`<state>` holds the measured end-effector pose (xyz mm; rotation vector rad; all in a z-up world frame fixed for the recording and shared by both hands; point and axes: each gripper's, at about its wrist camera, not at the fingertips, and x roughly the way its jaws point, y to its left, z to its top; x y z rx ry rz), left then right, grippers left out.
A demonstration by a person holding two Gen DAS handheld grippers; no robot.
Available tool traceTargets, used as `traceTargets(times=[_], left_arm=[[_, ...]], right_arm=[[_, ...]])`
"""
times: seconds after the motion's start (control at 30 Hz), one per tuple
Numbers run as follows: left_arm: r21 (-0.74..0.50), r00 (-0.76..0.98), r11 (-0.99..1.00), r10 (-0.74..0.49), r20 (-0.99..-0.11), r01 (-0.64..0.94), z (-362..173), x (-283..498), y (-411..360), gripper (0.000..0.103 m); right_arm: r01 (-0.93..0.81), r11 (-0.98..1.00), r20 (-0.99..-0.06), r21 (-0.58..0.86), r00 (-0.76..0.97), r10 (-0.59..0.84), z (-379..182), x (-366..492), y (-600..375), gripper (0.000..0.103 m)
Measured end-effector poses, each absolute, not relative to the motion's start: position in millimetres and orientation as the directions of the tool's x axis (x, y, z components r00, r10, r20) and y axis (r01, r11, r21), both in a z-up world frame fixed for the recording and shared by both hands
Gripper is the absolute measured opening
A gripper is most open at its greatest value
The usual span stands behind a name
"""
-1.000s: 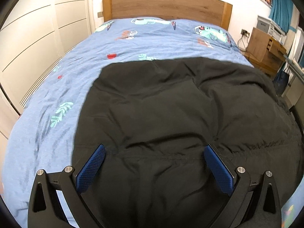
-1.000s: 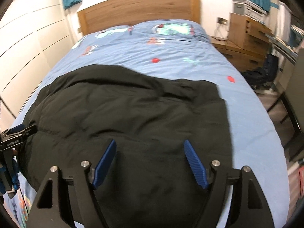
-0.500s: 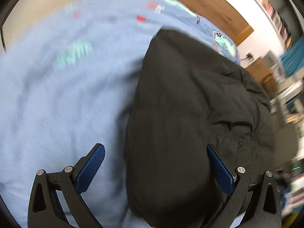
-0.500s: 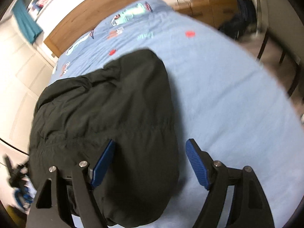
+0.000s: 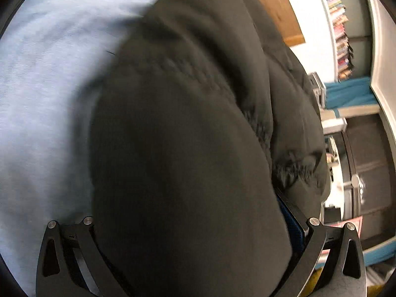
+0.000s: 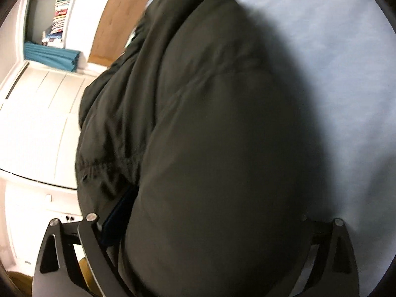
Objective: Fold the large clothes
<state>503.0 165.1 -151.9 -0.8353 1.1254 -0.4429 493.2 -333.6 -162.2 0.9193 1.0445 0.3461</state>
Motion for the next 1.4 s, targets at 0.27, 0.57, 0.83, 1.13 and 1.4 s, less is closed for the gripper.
traceTargets(times=[0.27, 0.57, 0.83, 1.13, 1.4], left_arm=[[-0.732, 0.454, 0.677, -0.631, -0.629, -0.075, -139.7, 494.7, 142.2, 0.054], [-0.703, 0.536, 0.704, -0.636, -0.556, 0.106, -41.0, 489.5, 105.2, 0.022], [-0.671, 0.598, 0.7, -0.654, -0.464, 0.246, 39.0, 476.1, 84.6, 0.021], [-0.631, 0.59, 0.737, -0.628, -0.508, 0.242, 4.2, 413.3, 98.3, 0.022], [-0.593, 0.556, 0.793, -0.557, -0.617, 0.136, -96.1, 388.8, 119.7, 0.024]], right_arm=[[0.144, 0.613, -0.587, 0.777, 0.519, 0.622, -166.8, 491.9, -326.0, 0.097], [-0.041, 0.632, -0.496, 0.774, 0.582, 0.645, -88.6, 494.5, -296.6, 0.024], [-0.207, 0.668, -0.413, 0.715, 0.646, 0.642, 18.0, 462.5, -274.7, 0.022], [-0.26, 0.651, -0.396, 0.713, 0.616, 0.681, 23.5, 381.1, -281.1, 0.022], [-0.129, 0.666, -0.483, 0.734, 0.59, 0.647, -84.0, 344.5, -296.7, 0.023]])
